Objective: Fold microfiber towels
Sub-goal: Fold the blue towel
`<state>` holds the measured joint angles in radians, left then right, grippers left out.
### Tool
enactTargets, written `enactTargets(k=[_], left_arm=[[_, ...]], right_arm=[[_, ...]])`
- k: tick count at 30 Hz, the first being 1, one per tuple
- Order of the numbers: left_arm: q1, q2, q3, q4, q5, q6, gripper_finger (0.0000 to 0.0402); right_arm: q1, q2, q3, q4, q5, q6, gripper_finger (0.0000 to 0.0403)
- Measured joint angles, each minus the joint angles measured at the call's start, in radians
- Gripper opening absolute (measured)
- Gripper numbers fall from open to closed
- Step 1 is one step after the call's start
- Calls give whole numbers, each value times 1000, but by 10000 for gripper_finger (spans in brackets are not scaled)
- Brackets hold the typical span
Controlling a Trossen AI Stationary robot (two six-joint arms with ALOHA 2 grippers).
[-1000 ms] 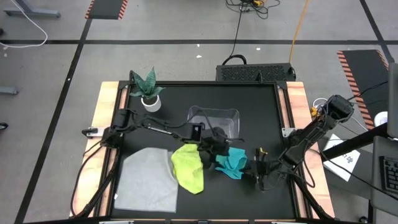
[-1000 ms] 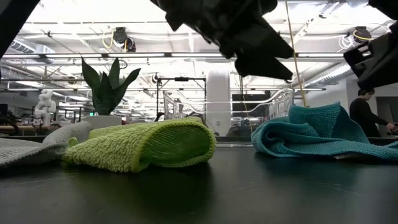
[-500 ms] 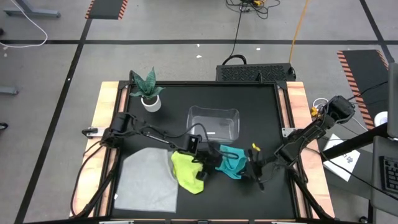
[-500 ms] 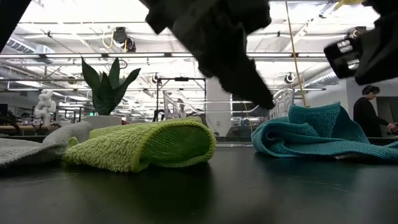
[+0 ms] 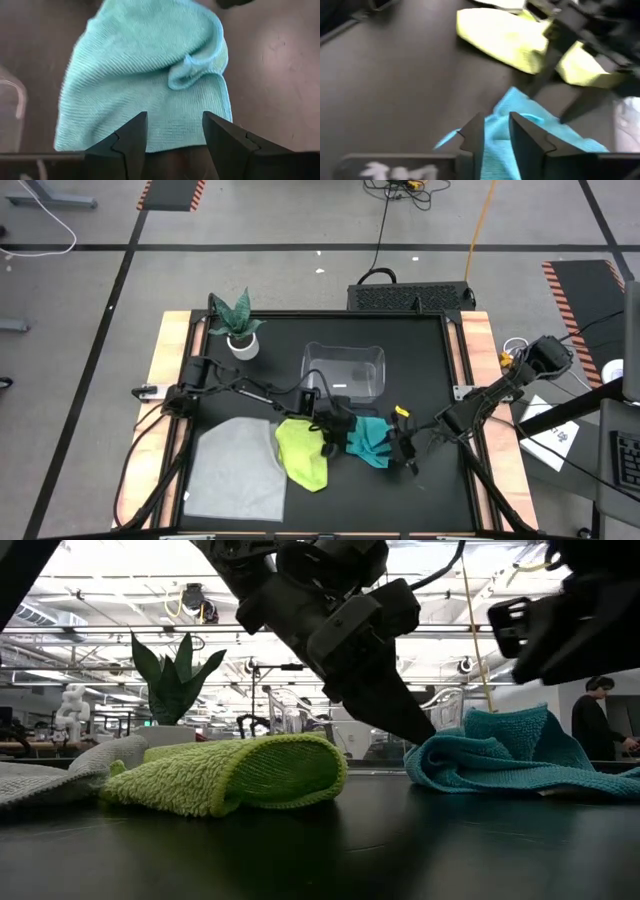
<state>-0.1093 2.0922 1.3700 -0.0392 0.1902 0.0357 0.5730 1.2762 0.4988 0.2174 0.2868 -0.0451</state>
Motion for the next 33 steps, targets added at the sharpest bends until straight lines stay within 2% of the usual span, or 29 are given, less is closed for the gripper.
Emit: enactTargets(k=[9, 15, 18, 23, 26, 30, 33], left_arm=[[0, 0, 0, 4, 0, 11, 191], [2, 0, 0, 14, 0, 19, 191], [2, 0, 0, 20, 0, 21, 191], [2, 0, 0, 23, 0, 21, 191], [2, 0, 0, 20, 1, 14, 191], [2, 0, 0, 5, 1, 8, 191], [2, 0, -2, 4, 1, -5, 191]], right_arm=[[-16, 0, 0, -52, -80, -32, 171], [-18, 49, 0, -16, -74, -113, 183], [-20, 98, 0, 36, -65, -150, 173], [-52, 156, 0, 63, 18, -129, 142], [-75, 168, 0, 55, 27, -51, 104], [-77, 145, 1, 3, 6, 12, 27], [-59, 123, 1, -15, -53, 52, 10]])
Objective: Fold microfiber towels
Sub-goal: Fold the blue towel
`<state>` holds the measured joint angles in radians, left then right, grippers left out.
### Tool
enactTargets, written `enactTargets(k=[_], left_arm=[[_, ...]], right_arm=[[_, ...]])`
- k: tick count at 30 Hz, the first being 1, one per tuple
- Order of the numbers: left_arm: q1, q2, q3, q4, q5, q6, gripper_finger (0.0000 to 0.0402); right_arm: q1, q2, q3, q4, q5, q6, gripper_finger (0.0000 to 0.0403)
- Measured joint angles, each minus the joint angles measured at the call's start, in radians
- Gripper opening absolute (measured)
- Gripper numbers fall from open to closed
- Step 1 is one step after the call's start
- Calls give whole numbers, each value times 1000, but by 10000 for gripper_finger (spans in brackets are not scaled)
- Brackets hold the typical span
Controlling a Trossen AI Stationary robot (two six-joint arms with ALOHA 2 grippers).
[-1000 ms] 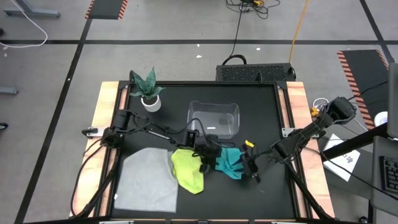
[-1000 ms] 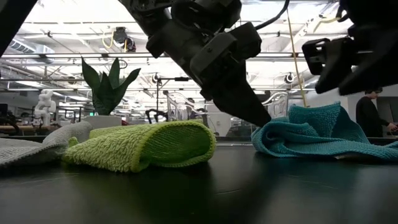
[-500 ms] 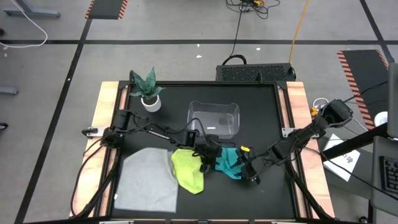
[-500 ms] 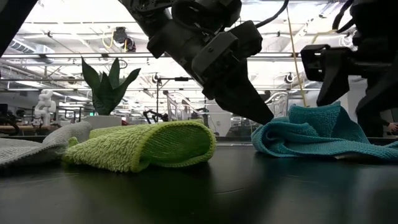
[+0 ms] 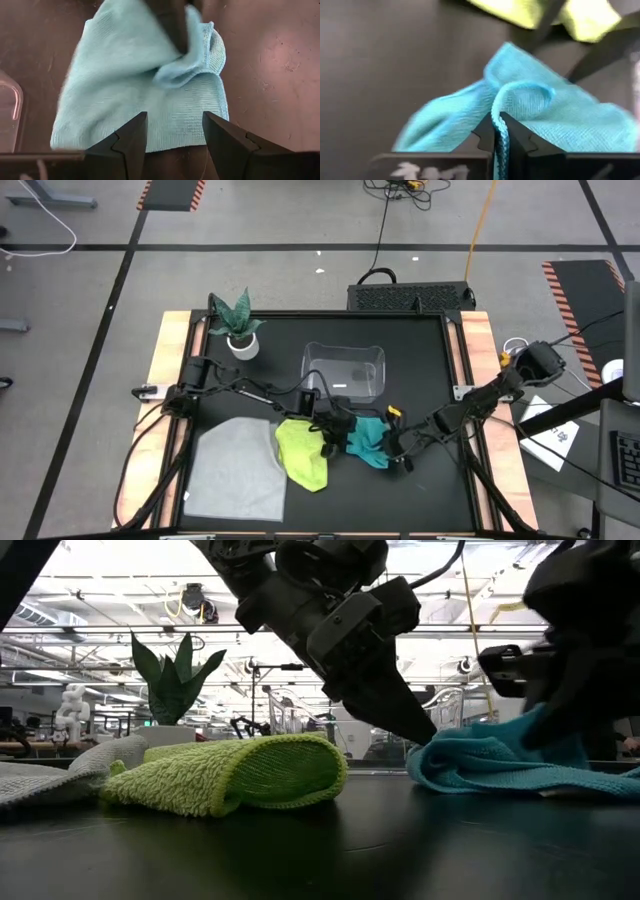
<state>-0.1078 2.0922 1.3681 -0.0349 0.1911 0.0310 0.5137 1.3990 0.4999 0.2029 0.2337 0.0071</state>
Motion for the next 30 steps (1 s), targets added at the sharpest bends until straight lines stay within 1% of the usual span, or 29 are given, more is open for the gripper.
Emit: enactTargets(k=[3, 6, 10, 14, 18, 20, 23, 26, 30], left_arm=[[0, 0, -12, -2, 0, -12, 191], [0, 0, -28, 8, -1, -17, 191], [4, 0, -56, 30, -5, -40, 191], [5, 0, -62, 61, -4, -42, 191], [-17, 0, -62, 152, 53, -43, 191], [-33, 0, -62, 170, 48, -69, 191], [-57, 0, -62, 177, 19, -61, 191], [-76, 0, -62, 220, 18, -34, 191], [-73, 12, -62, 236, 21, -62, 191]], right_arm=[[39, -17, 0, -5, -3, 31, 11], [85, -33, 0, -29, -5, 34, 3], [133, -51, 0, -66, -5, 34, 6], [152, -53, 0, -102, 0, 23, 6], [162, -53, 0, -103, 0, 3, 6], [171, -53, 0, -104, 1, -8, 6], [188, -53, 0, -106, 0, -30, 6], [192, -53, 0, -99, 0, -35, 6], [192, -53, 0, -96, 2, -35, 6]])
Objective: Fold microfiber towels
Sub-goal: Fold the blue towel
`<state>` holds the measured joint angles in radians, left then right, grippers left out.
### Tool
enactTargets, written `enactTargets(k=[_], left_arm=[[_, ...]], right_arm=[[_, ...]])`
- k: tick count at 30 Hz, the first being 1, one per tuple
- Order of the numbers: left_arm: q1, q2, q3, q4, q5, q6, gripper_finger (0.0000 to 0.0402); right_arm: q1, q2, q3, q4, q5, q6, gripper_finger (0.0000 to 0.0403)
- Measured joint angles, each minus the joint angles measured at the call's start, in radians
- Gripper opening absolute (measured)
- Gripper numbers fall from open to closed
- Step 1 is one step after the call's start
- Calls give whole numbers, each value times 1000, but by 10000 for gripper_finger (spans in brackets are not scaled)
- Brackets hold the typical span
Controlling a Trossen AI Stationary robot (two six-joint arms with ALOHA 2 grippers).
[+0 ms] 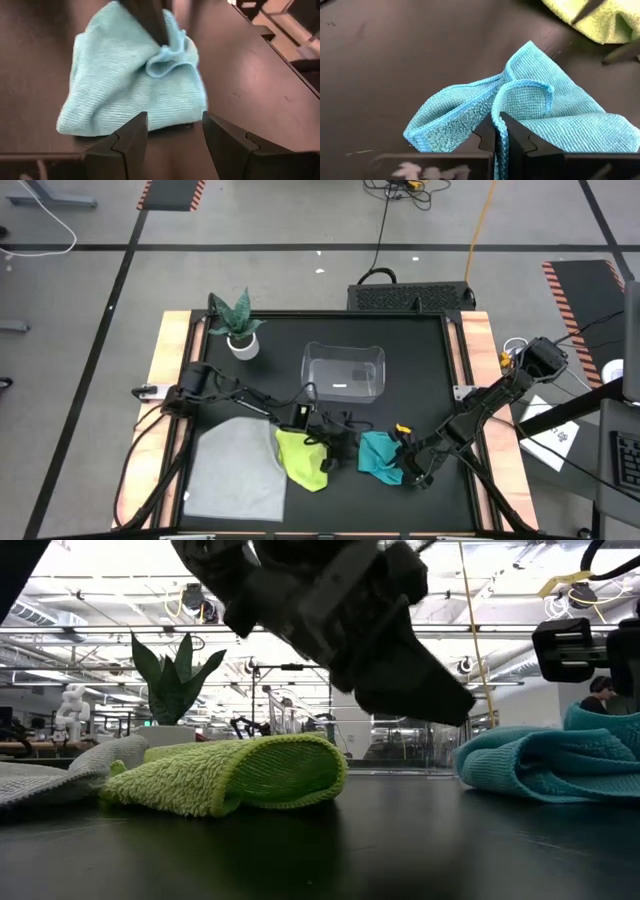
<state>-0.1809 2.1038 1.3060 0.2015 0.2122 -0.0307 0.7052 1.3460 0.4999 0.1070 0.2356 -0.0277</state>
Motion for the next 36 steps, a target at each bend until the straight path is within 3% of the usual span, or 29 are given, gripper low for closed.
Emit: enactTargets(k=[6, 17, 27, 36], left_arm=[[4, 39, 3, 30, -13, -1, 184], [-11, 134, 9, 234, -3, -4, 103], [30, 198, 22, 184, -51, -233, 9], [39, 215, 28, 188, -40, -256, 4]], right_arm=[[-6, 0, -1, 24, 4, -2, 6], [-6, 0, -1, 38, 3, -4, 6], [3, 0, -1, 59, -3, 7, 6], [76, -3, -2, 62, -100, 117, 12]])
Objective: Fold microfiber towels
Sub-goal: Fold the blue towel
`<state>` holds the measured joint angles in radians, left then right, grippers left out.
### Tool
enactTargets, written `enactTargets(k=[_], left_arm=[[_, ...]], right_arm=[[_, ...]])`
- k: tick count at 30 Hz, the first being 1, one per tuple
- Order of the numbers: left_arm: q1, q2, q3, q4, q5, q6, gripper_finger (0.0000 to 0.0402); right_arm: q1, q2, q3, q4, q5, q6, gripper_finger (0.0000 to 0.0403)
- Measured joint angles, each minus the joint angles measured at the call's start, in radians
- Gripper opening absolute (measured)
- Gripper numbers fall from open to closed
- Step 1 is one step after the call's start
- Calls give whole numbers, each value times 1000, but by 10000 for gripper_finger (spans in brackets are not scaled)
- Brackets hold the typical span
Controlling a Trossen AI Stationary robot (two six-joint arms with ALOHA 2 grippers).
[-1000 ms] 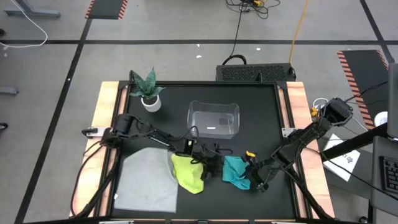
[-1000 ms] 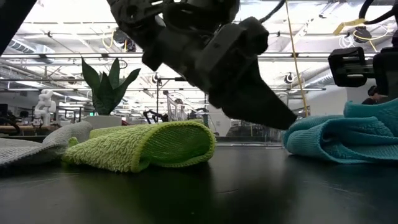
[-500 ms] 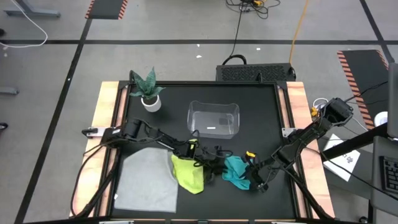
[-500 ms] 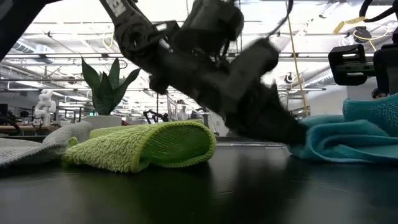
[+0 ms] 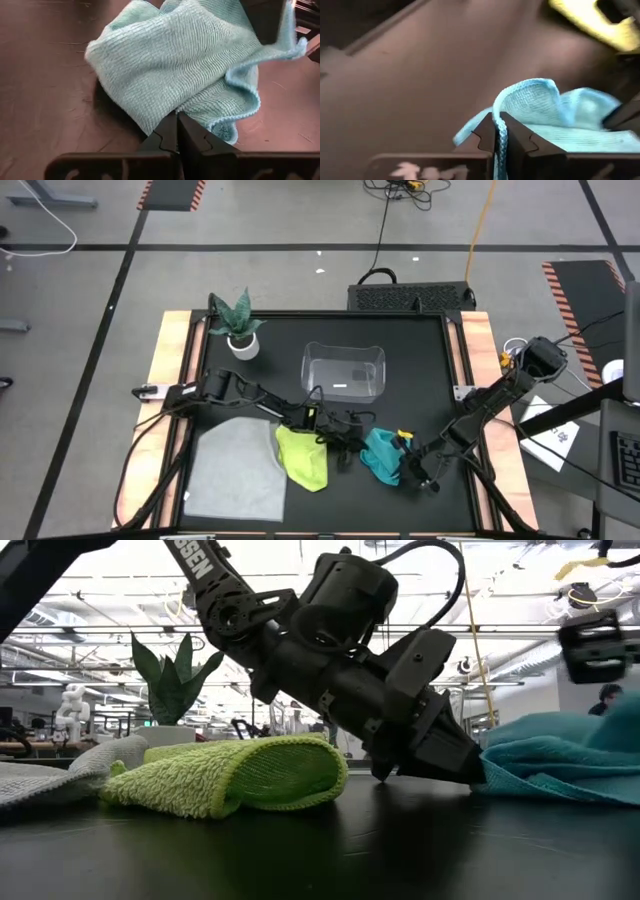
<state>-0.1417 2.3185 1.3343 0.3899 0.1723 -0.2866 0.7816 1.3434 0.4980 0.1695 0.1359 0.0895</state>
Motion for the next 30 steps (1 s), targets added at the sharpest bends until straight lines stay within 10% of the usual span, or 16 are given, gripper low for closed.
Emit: enactTargets(k=[9, 15, 30], left_arm=[[1, 1, 8, -12, 14, 1, 4], [1, 1, 8, -13, 12, 10, 14], [-81, -64, 3, -88, 56, 296, 17]], right_arm=[[16, -2, 2, 20, -40, 138, 130], [15, -2, 2, 89, 200, 105, 213], [-21, 52, 1, -72, 355, 227, 180]])
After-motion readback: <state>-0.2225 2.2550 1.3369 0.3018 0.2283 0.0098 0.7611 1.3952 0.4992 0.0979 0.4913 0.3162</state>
